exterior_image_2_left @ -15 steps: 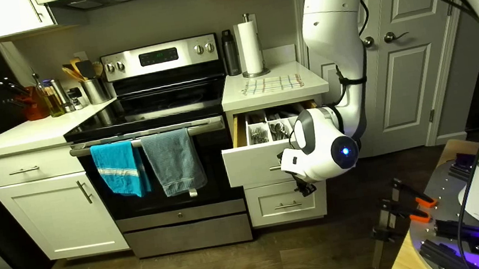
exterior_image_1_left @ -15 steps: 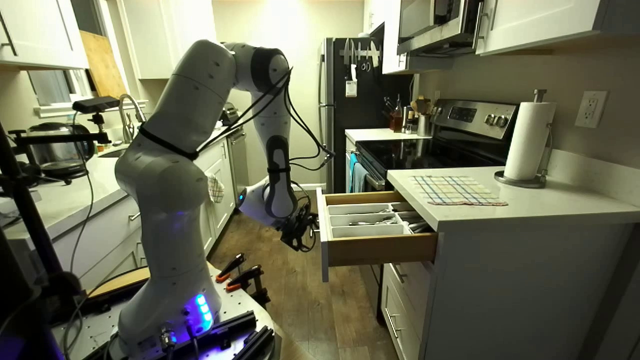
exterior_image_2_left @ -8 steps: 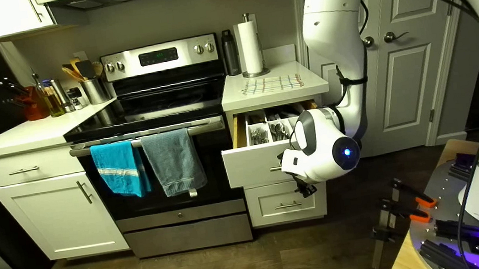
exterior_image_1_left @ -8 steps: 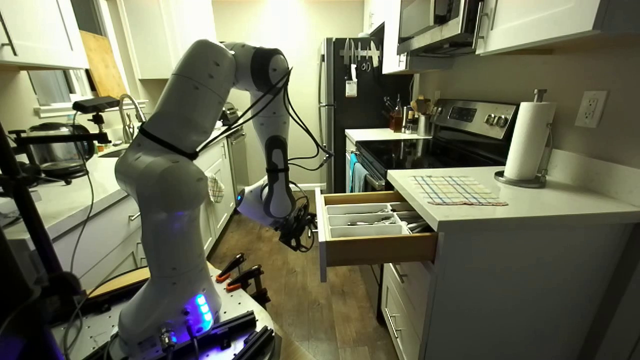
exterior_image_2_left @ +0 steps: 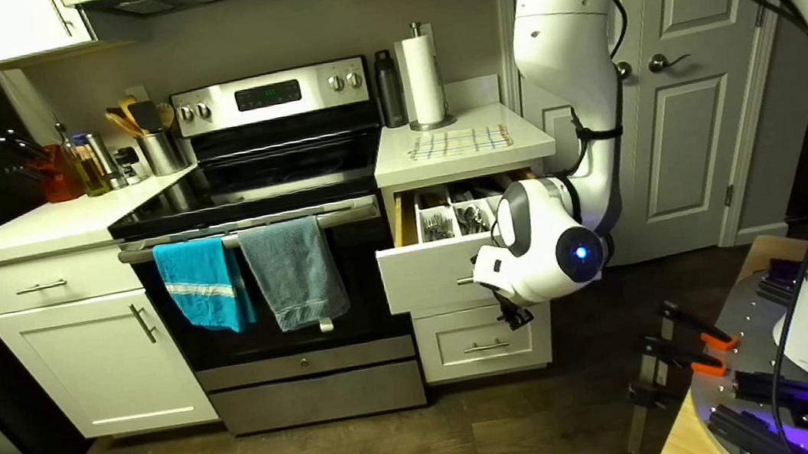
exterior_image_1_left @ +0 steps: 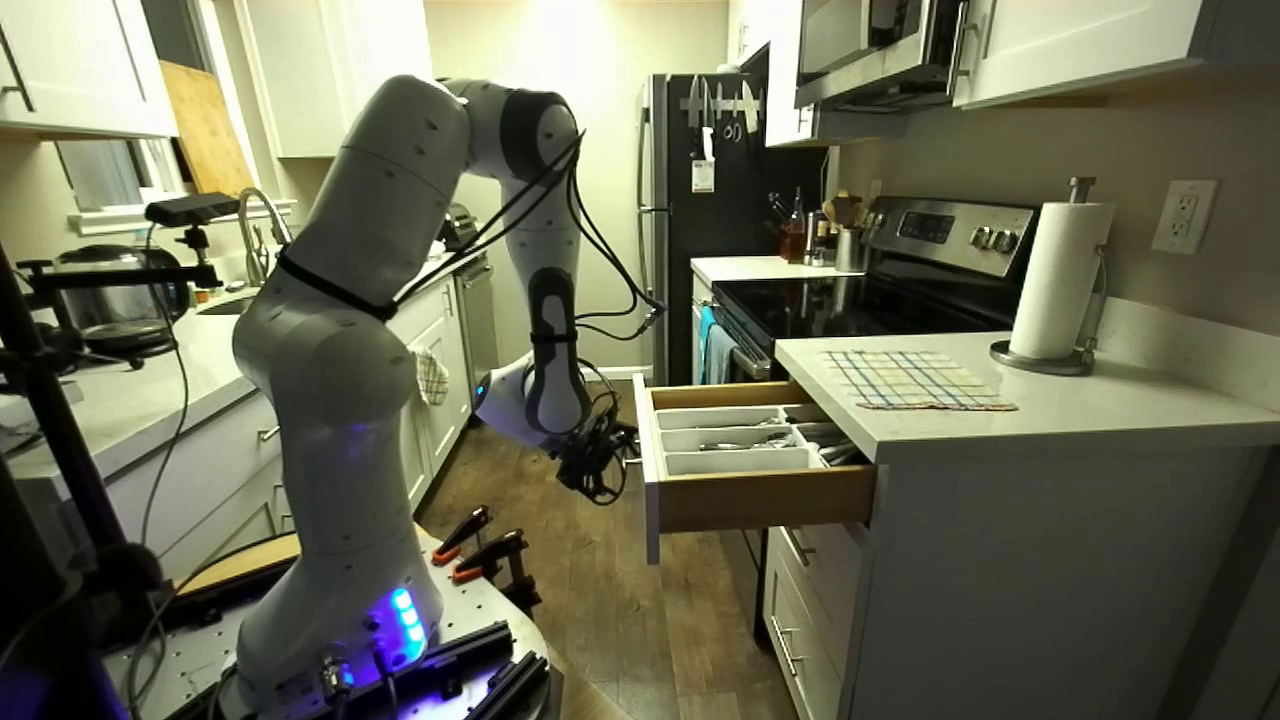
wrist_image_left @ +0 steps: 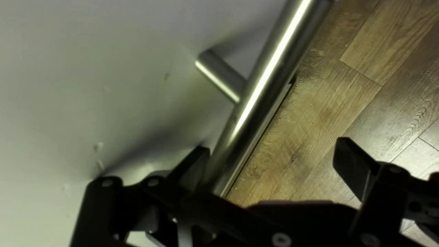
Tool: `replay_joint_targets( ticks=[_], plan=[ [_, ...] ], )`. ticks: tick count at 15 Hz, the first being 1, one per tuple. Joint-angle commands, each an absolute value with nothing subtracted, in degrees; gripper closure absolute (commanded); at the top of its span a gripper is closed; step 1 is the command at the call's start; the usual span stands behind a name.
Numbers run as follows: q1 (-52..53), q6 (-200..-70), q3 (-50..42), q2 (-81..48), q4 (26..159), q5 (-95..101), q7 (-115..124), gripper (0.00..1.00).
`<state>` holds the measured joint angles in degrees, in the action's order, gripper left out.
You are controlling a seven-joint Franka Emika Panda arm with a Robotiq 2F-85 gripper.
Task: Open the drawer
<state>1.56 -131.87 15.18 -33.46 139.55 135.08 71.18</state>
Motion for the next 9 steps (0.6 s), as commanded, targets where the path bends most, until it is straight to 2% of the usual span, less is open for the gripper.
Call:
replay_joint_targets(
  ticks=[1, 9],
  plan=[
    [-0.17, -134.14, 18.60, -23.63, 146.18, 129.31, 76.33, 0.00],
    [6.20, -131.09, 21.46, -7.82, 153.90, 118.45, 82.95, 0.00]
  ],
)
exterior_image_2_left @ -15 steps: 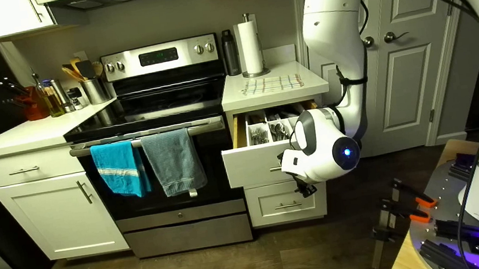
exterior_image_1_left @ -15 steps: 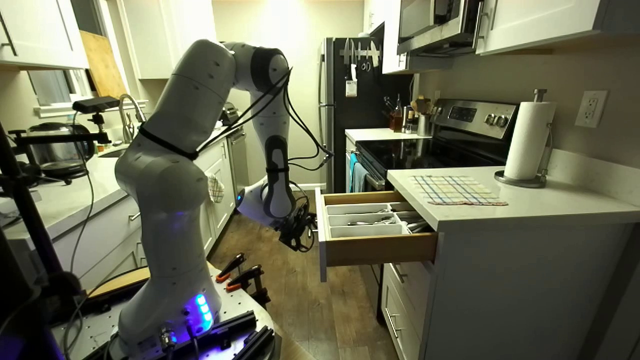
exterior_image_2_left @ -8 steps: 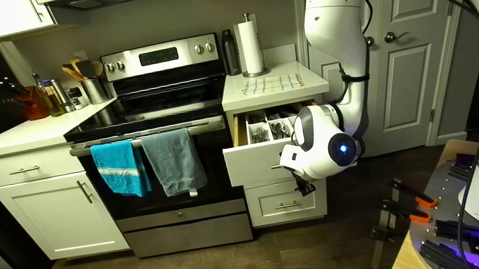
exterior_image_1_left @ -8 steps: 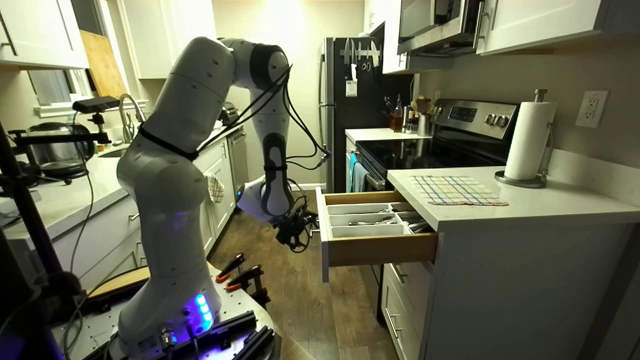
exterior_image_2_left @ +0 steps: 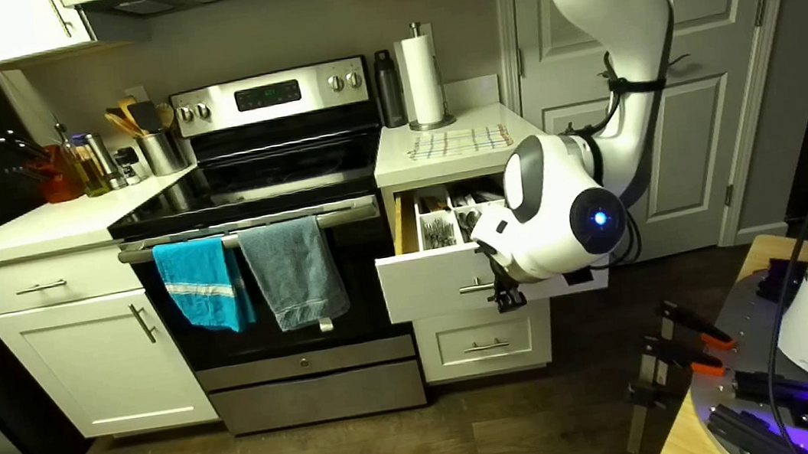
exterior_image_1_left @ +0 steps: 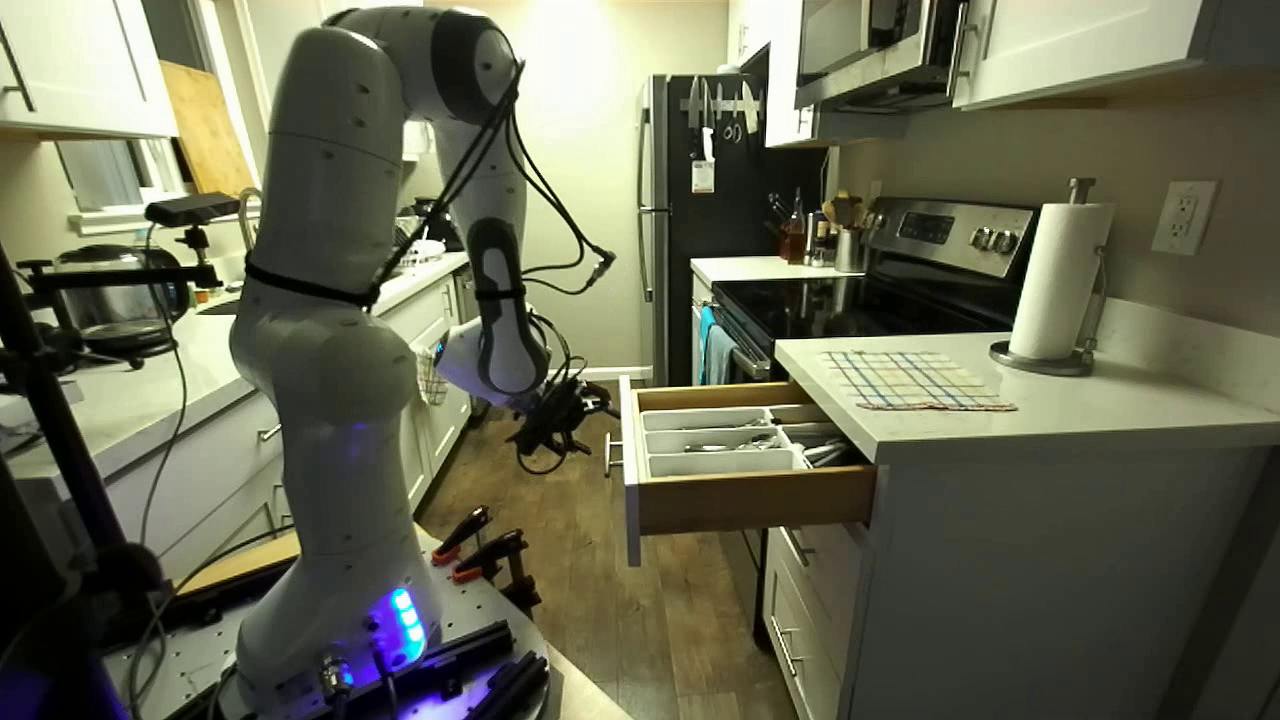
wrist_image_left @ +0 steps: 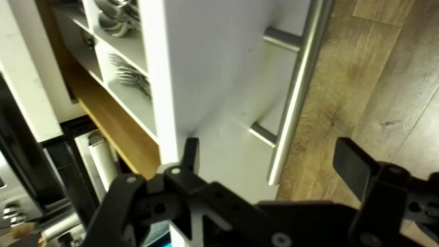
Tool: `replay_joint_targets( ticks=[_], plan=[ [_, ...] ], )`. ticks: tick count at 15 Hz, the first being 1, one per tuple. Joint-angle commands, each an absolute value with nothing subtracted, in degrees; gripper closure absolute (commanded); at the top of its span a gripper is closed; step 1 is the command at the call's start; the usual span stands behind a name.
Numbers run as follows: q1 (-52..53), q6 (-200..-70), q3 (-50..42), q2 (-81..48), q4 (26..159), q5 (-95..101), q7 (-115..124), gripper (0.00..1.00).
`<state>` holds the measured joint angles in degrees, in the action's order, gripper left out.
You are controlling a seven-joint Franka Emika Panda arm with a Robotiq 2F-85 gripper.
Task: Open the drawer
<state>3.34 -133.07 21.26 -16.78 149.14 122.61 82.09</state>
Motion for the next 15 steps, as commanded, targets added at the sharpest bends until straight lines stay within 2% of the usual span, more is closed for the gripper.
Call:
replay_joint_targets(
  ticks=[1, 6, 15],
  plan=[
    [7.26, -131.18, 21.38, -5.79, 154.40, 117.12, 82.64, 0.00],
    [11.56, -130.33, 19.88, 2.36, 156.16, 112.74, 82.33, 0.00],
    [11.83, -131.83, 11.88, 11.80, 158.20, 113.06, 94.70, 0.00]
  ],
)
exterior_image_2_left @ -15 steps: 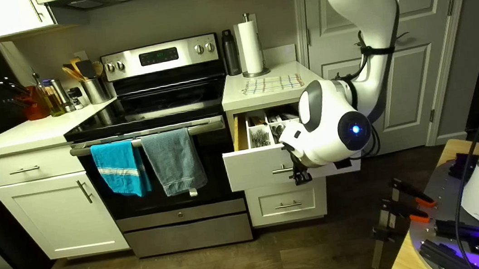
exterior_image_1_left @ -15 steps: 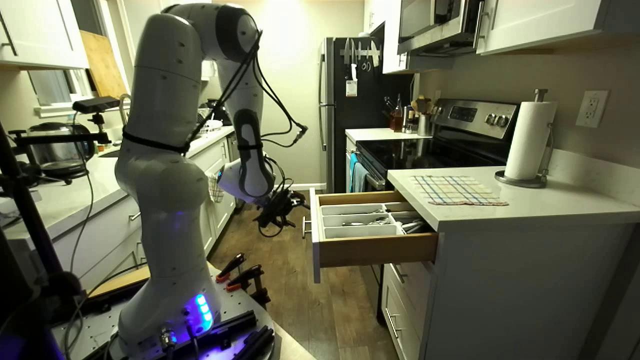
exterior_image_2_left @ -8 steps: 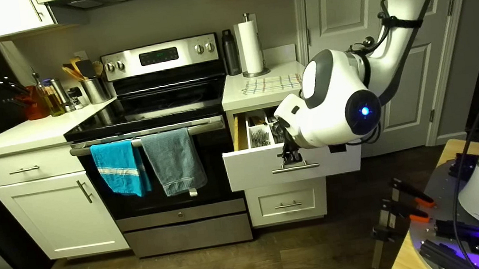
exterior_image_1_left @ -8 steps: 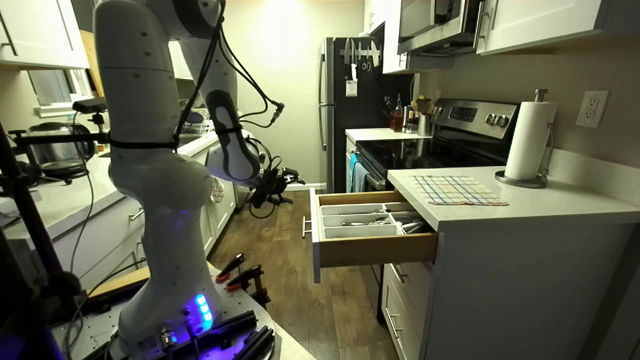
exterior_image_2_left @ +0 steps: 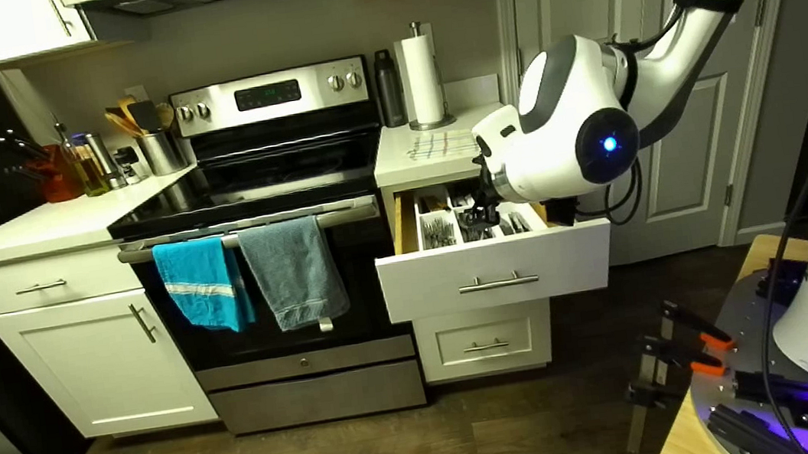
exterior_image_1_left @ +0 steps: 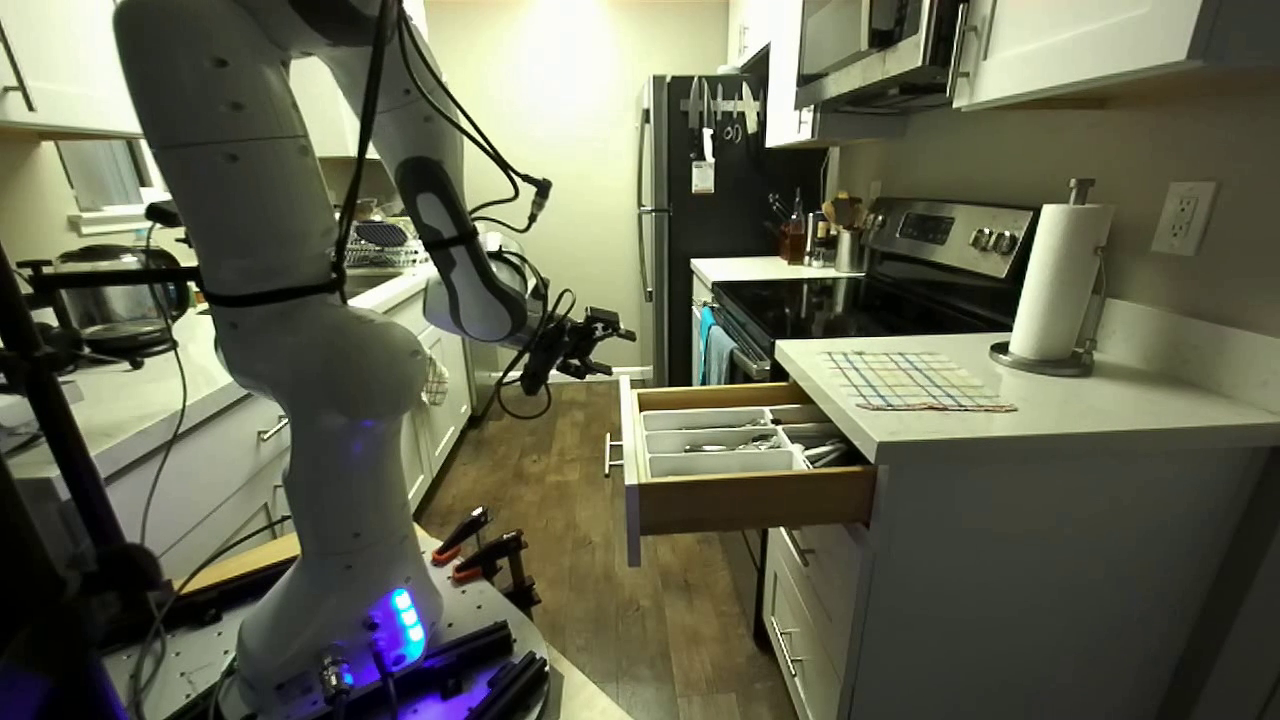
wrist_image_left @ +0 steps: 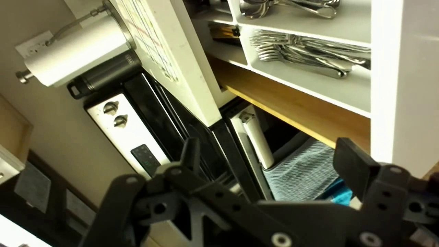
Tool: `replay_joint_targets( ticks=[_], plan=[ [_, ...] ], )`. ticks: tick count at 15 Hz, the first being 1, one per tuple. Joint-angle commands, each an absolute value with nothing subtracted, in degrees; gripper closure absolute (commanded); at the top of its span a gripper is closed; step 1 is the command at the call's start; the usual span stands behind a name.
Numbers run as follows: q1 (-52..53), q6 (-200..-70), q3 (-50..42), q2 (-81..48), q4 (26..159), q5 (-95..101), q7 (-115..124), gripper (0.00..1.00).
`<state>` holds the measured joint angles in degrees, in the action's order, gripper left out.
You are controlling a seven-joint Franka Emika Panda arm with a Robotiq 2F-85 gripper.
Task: Open the drawer
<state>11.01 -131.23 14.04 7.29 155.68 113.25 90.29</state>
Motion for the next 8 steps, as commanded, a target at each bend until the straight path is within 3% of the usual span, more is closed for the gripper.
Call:
replay_joint_targets(
  ticks=[1, 8],
  plan=[
    [11.91, -131.65, 11.28, 12.31, 158.25, 113.10, 95.81, 0.00],
    [12.42, -131.10, 9.64, 10.87, 156.29, 113.03, 95.93, 0.00]
  ],
)
